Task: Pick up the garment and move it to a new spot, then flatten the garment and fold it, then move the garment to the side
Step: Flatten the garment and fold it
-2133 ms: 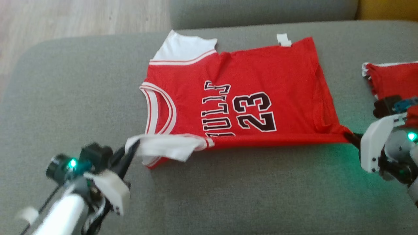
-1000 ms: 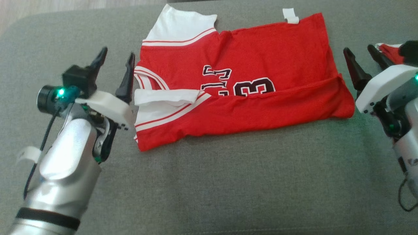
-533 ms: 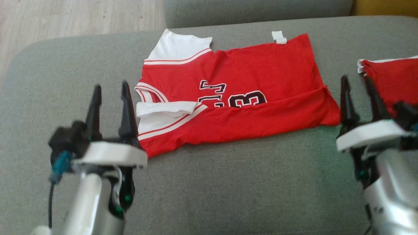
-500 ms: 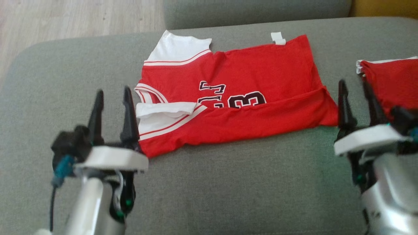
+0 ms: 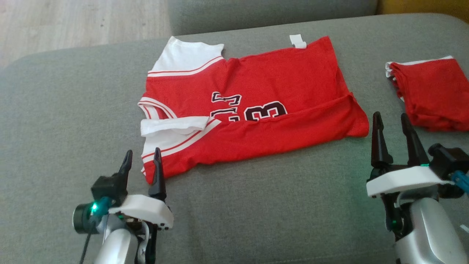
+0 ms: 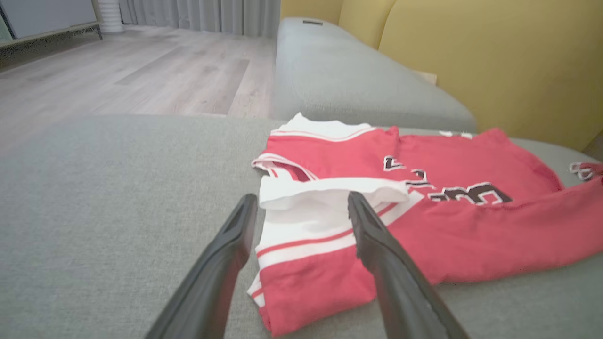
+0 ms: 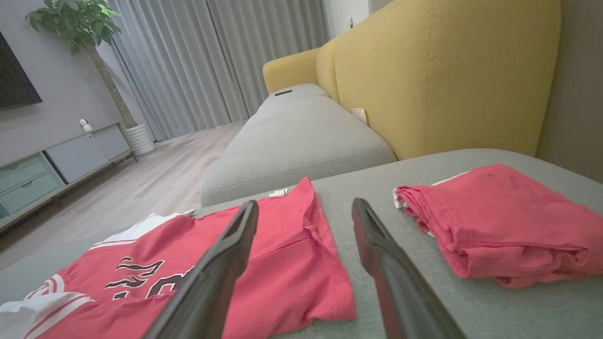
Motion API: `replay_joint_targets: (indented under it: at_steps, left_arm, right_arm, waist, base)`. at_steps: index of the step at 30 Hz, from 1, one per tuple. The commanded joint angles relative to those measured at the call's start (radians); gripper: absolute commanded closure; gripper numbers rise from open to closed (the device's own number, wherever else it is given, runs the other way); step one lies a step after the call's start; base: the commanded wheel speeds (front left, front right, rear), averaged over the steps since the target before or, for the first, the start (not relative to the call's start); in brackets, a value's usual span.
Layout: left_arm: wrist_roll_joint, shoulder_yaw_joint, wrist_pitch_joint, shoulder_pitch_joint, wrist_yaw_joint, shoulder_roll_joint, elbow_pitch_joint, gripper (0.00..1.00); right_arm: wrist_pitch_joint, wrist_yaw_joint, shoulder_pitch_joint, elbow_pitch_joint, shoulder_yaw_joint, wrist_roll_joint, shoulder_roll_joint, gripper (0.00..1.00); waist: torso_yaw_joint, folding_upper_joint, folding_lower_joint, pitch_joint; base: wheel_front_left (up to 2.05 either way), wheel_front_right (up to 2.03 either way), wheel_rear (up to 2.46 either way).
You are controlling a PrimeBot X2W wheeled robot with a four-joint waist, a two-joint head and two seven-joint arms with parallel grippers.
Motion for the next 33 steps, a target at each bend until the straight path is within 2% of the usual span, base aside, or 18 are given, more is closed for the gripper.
replay_joint_targets:
  at_steps: [1,5,11,18,19,20,26,27,33]
  left_arm:
    - [0.017,0.025,-0.006,-0.059,0.009,0.002,0.002,0.0]
    - [0.039,0.014,-0.005,-0.097,0.025,0.003,0.137,0.0]
    - [0.056,0.024,0.019,-0.168,0.078,0.014,0.314,0.0]
    - [0.047,0.006,0.042,-0.209,0.049,0.014,0.411,0.0]
    - [0.046,0.004,0.04,-0.214,0.046,0.014,0.418,0.64]
    - [0.045,0.004,0.024,-0.224,0.046,0.013,0.413,1.0]
    - [0.065,0.002,-0.004,-0.239,0.047,0.017,0.298,1.0]
    - [0.078,-0.005,-0.005,-0.234,0.039,0.017,0.231,1.0]
    - [0.109,-0.028,-0.005,-0.202,0.02,0.014,0.071,1.0]
  right_arm:
    - [0.007,0.007,-0.028,-0.046,0.014,-0.012,0.007,0.0]
    - [0.029,0.007,-0.024,-0.078,0.01,-0.02,0.01,0.0]
    - [0.053,0.007,-0.017,-0.105,0.013,-0.014,0.013,0.0]
    - [0.083,0.007,-0.012,-0.114,0.003,-0.023,0.015,0.0]
    - [0.089,0.007,-0.012,-0.113,0.003,-0.028,0.015,0.0]
    - [0.108,0.007,-0.013,-0.104,-0.01,-0.041,0.015,0.0]
    - [0.176,0.007,-0.055,0.005,-0.055,-0.066,0.016,0.0]
    - [0.193,0.007,-0.084,0.053,-0.065,-0.069,0.016,0.0]
    - [0.206,0.007,-0.195,0.246,-0.099,-0.053,0.016,0.0]
  waist:
    - [-0.009,0.0,0.0,0.01]
    - [-0.026,0.0,0.0,0.029]
    - [-0.049,0.0,0.0,0.045]
    - [-0.059,0.0,0.0,0.052]
    - [-0.058,0.0,0.0,0.053]
    - [-0.055,0.0,0.0,0.053]
    - [-0.028,0.0,0.0,0.064]
    - [-0.016,0.0,0.0,0.071]
    - [0.022,0.0,0.0,0.086]
  base:
    - [0.0,0.0,0.0]
    - [0.0,0.0,0.0]
    - [0.0,0.0,0.0]
    - [0.0,0.0,0.0]
    - [0.0,0.0,0.0]
    - [0.0,0.0,0.0]
    - [0.0,0.0,0.0]
    - [0.0,0.0,0.0]
    - [0.0,0.0,0.0]
